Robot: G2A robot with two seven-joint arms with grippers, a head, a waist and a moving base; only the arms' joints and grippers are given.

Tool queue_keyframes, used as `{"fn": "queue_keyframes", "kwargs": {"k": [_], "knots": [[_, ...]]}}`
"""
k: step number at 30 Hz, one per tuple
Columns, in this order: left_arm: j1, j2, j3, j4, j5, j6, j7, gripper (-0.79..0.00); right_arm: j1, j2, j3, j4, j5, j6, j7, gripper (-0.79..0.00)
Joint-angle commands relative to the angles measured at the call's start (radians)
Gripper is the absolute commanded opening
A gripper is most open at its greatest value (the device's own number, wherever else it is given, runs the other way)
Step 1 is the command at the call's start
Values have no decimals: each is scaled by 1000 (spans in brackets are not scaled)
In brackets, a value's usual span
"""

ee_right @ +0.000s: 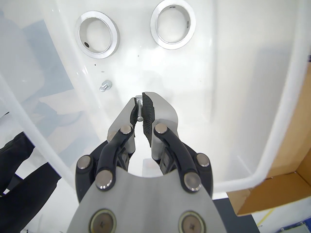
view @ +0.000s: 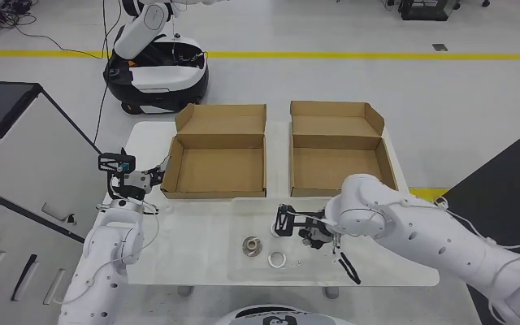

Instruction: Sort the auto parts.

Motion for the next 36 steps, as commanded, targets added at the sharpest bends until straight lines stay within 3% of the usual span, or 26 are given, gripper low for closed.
{"fn": "queue_keyframes", "kwargs": {"k": [1, 15, 31, 36], "knots": [[0, 0, 0, 0, 0, 0, 0, 0, 3, 8, 29, -24, 33, -7, 14, -785], [0, 0, 0, 0, 0, 0, 0, 0, 4, 91, 262, -190, 383, -40, 96, -785], [0, 0, 0, 0, 0, 0, 0, 0, 47, 182, 428, -122, 807, -105, 31, -785], [0, 0, 0, 0, 0, 0, 0, 0, 58, 219, 447, -99, 866, -138, -2, -785]]}}
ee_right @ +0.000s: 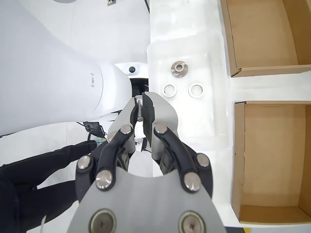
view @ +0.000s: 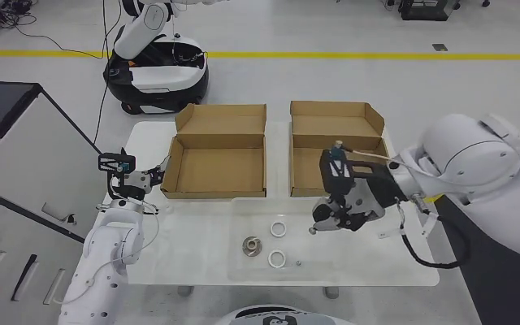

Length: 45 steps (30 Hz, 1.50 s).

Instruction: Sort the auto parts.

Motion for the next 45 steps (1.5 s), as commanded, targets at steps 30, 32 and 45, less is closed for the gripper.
{"fn": "queue_keyframes", "kwargs": {"k": [30, 32, 45], "knots": [[0, 0, 0, 0, 0, 0, 0, 0, 147, 264, -284, 151, 156, -570, -570, -785], [0, 0, 0, 0, 0, 0, 0, 0, 176, 265, -295, 139, 195, -570, -570, -785], [0, 0, 0, 0, 0, 0, 0, 0, 189, 264, -300, 135, 211, -570, -570, -785]]}}
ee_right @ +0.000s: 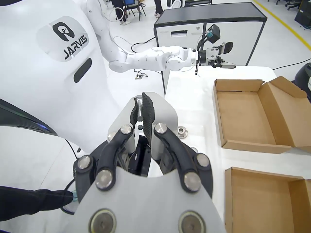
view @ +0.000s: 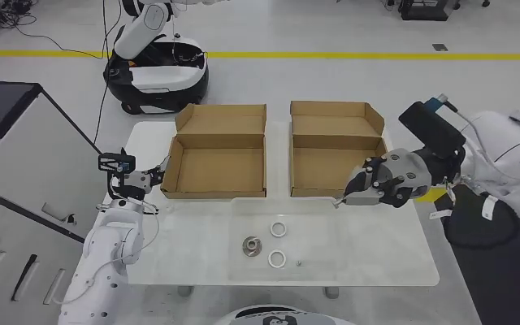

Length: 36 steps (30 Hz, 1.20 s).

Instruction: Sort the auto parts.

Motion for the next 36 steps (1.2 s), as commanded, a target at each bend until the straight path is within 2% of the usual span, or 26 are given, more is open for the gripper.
{"fn": "queue_keyframes", "kwargs": {"k": [1, 3, 36], "knots": [[0, 0, 0, 0, 0, 0, 0, 0, -1, 0, 0, 0, -2, 0, 0, -785], [0, 0, 0, 0, 0, 0, 0, 0, 25, -6, 24, 6, 73, 0, -1, -785], [0, 0, 0, 0, 0, 0, 0, 0, 25, -6, 24, 6, 73, 0, -1, -785]]}}
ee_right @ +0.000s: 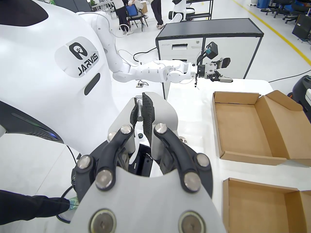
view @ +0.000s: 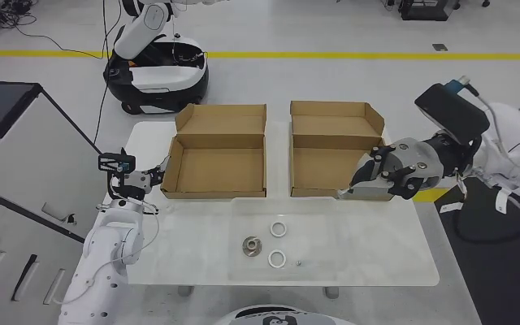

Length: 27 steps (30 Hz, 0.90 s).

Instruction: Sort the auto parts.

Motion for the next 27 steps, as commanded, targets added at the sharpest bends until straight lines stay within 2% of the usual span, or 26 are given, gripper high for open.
{"fn": "queue_keyframes", "kwargs": {"k": [1, 19, 27], "knots": [[0, 0, 0, 0, 0, 0, 0, 0, 0, 0, 0, 0, 0, 0, 0, -785], [0, 0, 0, 0, 0, 0, 0, 0, 0, 0, 0, 0, 0, 0, 0, -785], [0, 0, 0, 0, 0, 0, 0, 0, -41, -14, 15, -37, 16, 0, -57, -785]]}}
